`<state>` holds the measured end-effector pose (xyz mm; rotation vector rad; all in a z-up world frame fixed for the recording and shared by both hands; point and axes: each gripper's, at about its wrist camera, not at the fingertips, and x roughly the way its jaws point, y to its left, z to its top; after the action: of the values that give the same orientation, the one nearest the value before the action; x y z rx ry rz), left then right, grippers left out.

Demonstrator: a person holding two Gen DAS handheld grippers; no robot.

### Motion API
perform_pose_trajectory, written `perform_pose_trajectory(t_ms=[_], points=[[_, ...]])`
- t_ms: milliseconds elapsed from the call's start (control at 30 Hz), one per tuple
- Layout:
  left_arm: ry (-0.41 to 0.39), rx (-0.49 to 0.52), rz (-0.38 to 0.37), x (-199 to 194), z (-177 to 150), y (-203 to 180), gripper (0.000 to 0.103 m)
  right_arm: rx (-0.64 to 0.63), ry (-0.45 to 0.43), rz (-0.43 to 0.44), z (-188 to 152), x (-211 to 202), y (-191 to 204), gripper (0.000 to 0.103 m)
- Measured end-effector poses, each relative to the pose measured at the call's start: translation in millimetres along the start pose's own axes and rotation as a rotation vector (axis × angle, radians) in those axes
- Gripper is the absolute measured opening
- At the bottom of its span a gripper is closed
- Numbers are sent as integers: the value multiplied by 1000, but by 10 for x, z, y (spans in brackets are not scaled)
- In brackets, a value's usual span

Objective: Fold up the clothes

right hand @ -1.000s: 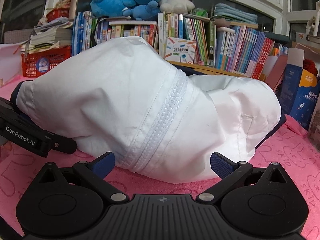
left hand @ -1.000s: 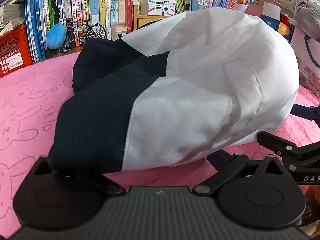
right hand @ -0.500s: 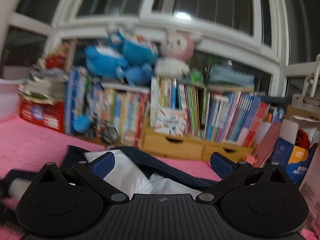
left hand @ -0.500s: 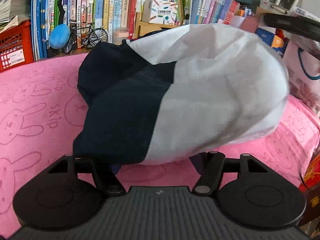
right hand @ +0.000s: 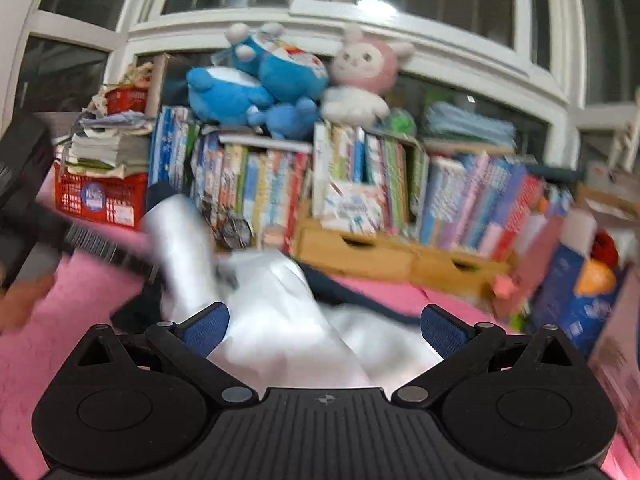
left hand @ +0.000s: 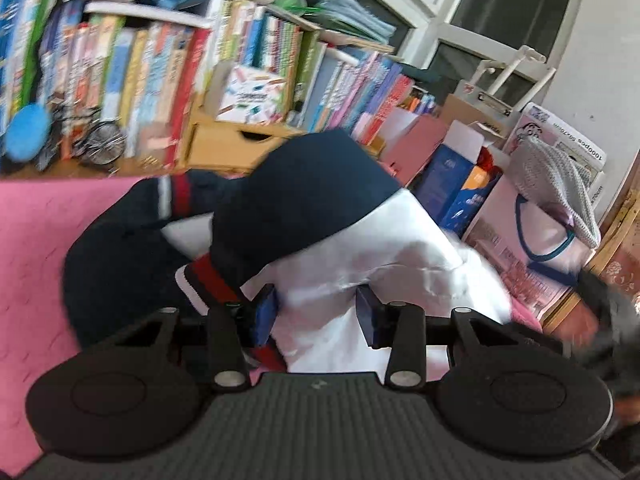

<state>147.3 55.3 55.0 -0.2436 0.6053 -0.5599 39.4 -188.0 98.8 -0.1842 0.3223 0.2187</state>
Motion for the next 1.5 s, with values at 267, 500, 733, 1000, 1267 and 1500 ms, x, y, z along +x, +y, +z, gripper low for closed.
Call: perform_pose_trajectory(t_ms=[267, 500, 733, 1000, 1267, 1500], points=[[117, 102, 111, 291, -312, -257, 79, 165, 201, 18, -773, 243, -341, 103], [67, -20, 45, 30, 32, -298, 41, 290, 113, 67, -377, 865, -591, 6], [-17, 84, 248, -97, 159, -216, 67, 388, -73, 86, 446, 1067, -927, 44], [119, 55, 300, 323, -105, -36, 69, -56, 72, 125, -295, 585, -79, 86], [58, 157, 428, -10, -172, -25, 79, -210, 41, 11, -86, 1073, 469, 86], [58, 392, 548, 209, -338, -83, 85, 67, 63, 0, 372, 1686, -40, 85]])
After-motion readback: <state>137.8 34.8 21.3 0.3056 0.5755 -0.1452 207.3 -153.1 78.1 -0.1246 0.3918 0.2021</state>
